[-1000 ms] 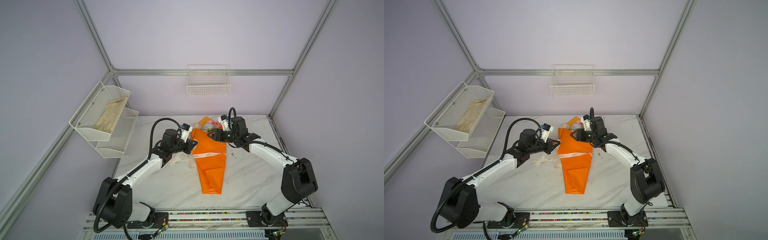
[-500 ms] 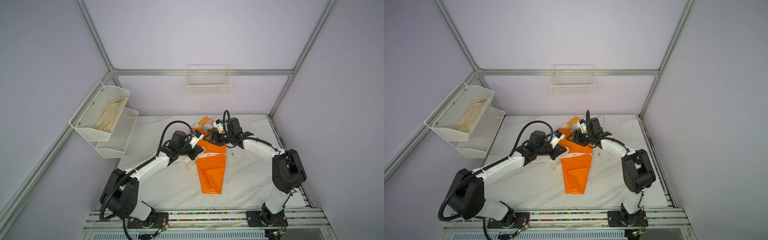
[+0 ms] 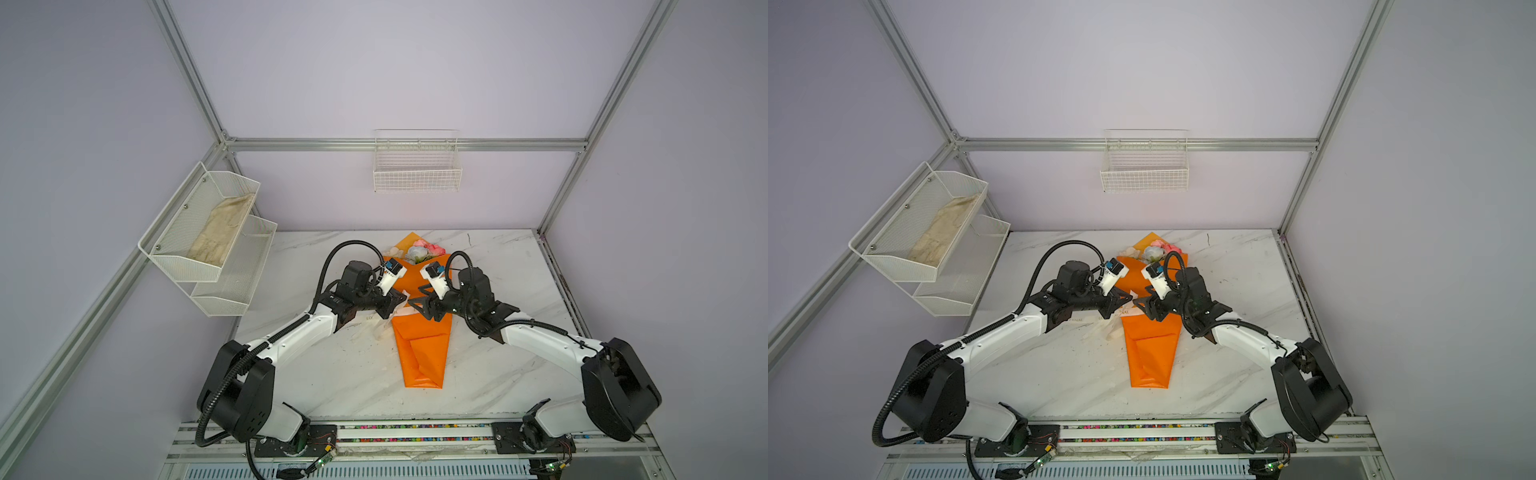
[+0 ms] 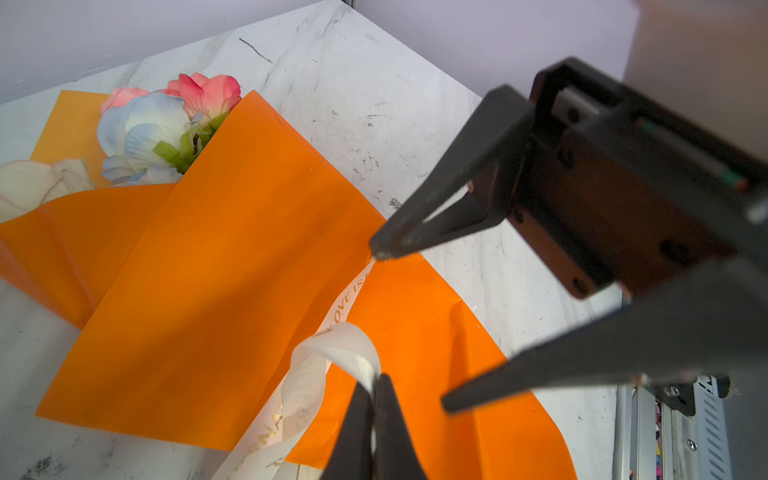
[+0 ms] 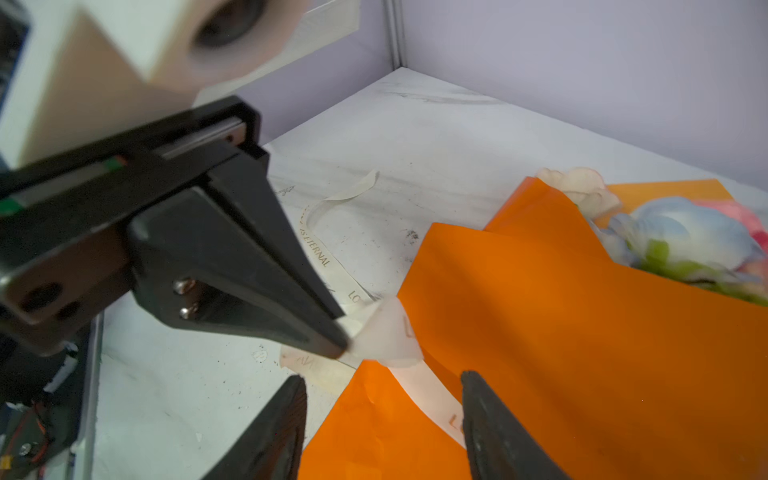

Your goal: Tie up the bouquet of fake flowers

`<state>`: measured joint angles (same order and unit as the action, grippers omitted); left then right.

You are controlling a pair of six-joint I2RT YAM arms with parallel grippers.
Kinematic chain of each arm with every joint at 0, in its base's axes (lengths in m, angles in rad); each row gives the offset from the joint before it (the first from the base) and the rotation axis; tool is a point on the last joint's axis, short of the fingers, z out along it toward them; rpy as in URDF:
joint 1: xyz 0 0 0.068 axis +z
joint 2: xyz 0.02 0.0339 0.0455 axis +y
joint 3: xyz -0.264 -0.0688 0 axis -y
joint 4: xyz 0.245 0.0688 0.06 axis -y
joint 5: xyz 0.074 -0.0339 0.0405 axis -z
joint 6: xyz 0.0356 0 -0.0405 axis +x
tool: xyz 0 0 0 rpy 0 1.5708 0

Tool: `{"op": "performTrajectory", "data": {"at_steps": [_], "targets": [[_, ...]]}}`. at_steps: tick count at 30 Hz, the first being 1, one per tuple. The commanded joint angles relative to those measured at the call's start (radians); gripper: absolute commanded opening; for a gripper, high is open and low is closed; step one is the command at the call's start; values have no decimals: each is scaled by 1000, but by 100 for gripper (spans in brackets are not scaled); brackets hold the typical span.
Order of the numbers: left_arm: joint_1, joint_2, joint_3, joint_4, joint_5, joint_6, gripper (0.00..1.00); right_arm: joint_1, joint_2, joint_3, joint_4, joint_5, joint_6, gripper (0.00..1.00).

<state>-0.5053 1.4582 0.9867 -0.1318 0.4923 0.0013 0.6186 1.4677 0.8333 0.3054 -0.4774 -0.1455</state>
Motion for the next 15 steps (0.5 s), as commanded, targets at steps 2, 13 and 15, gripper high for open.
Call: {"op": "performTrajectory", "data": {"at_steps": [2, 13, 15], "targets": [[-3, -32, 66, 37, 27, 3, 6, 15, 80, -22, 231, 32, -115, 61], [-2, -35, 63, 33, 15, 8, 6, 17, 216, -54, 512, 22, -19, 28], [-2, -35, 67, 29, -12, 5, 6, 17, 216, -54, 515, 88, -5, 16]]}}
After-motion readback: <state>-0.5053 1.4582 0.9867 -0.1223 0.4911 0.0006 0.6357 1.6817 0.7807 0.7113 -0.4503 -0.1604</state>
